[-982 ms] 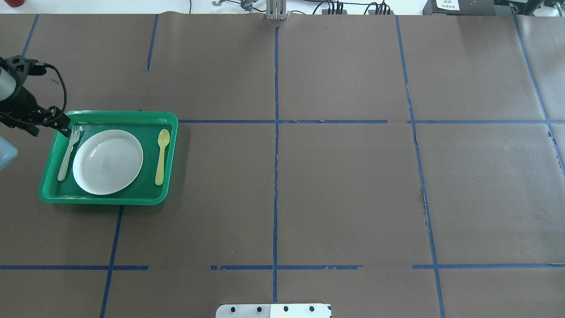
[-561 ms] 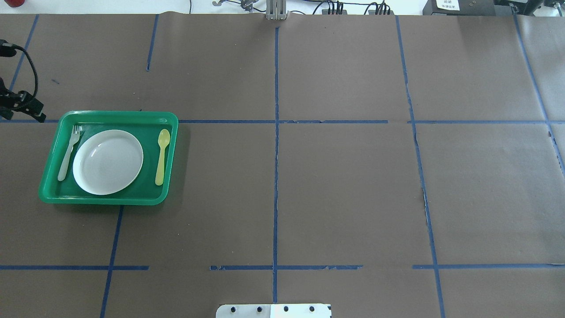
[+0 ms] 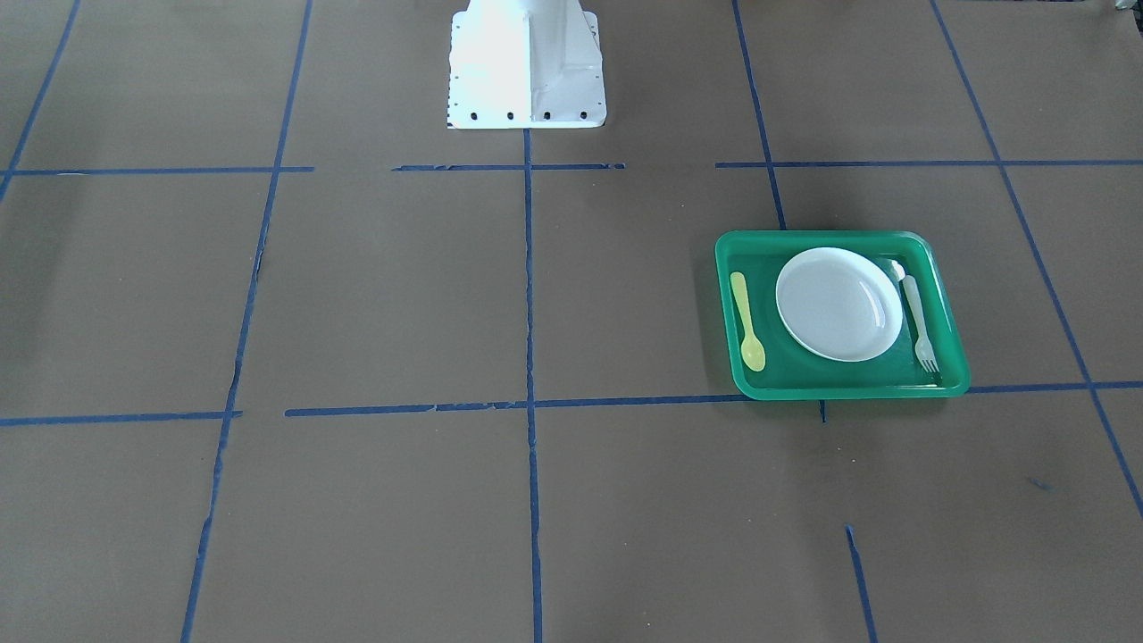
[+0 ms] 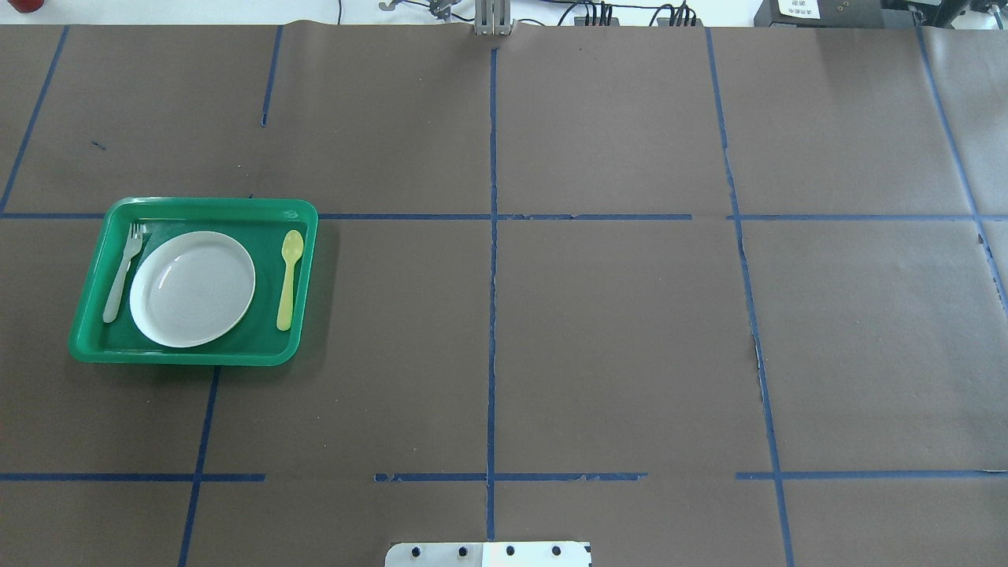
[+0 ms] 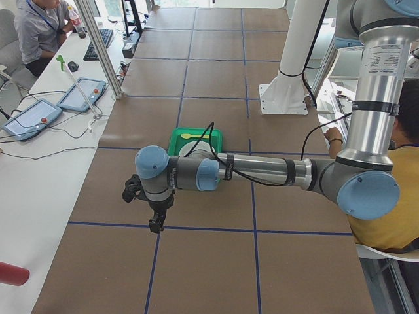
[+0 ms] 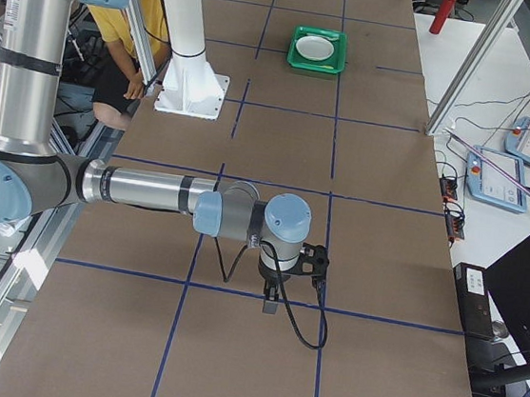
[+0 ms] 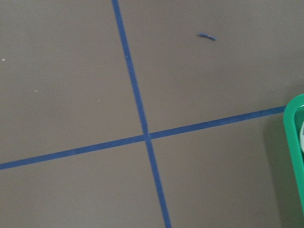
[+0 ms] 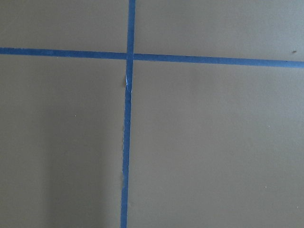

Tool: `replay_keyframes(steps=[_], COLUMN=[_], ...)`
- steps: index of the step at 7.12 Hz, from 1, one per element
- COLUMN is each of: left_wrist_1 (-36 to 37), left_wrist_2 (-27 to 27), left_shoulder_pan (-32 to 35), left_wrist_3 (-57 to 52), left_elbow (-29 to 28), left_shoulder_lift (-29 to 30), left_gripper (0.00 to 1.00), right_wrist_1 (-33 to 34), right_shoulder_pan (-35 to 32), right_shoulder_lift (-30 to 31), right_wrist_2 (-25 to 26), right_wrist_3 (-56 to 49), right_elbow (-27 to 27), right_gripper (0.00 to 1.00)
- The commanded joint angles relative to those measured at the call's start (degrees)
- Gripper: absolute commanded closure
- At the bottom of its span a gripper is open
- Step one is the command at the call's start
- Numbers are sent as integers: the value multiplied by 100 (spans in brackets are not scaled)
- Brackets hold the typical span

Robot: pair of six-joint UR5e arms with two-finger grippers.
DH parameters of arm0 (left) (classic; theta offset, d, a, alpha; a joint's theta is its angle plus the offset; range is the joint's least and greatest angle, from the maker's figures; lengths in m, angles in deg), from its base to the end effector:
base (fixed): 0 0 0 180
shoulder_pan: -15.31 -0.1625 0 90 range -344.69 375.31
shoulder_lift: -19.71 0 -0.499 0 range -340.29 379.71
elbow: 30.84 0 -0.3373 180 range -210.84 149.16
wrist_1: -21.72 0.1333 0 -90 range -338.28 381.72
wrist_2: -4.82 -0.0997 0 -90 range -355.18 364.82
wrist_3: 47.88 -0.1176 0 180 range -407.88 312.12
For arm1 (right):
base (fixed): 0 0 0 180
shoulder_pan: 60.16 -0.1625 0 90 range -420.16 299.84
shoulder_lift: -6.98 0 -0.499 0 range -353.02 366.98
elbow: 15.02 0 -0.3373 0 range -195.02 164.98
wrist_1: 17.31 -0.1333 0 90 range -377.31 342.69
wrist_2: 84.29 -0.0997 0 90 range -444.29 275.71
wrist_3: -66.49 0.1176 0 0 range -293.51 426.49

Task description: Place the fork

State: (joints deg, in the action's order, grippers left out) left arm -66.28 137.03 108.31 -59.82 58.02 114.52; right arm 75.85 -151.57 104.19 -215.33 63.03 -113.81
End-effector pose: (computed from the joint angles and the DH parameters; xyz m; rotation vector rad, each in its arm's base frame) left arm -0.0794 -0.4771 0.7223 0.1235 0.7276 0.1596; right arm 0.0652 -0.3703 0.7397 0.0041 -0.7167 -0.0244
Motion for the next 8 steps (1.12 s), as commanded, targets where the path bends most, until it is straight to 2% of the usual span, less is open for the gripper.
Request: replay_keyframes(steps=[1,4,8], left_wrist_1=[195,-93,-42], left_wrist_2=[41,76,77], left_shoulder_pan=[166,175,166], left_wrist_3=[-107,-107,-160], left_elbow=[104,299,396], left_shoulder_lift=[-84,-453,-401], left_gripper=[0,0,0], right_wrist_1=[0,0,0], right_shoulder_pan=[0,0,0], right_shoulder_lift=[0,0,0], right_wrist_2=[0,0,0], right_wrist_3=[-5,4,4], right_elbow=[0,0,0], right_gripper=[0,0,0])
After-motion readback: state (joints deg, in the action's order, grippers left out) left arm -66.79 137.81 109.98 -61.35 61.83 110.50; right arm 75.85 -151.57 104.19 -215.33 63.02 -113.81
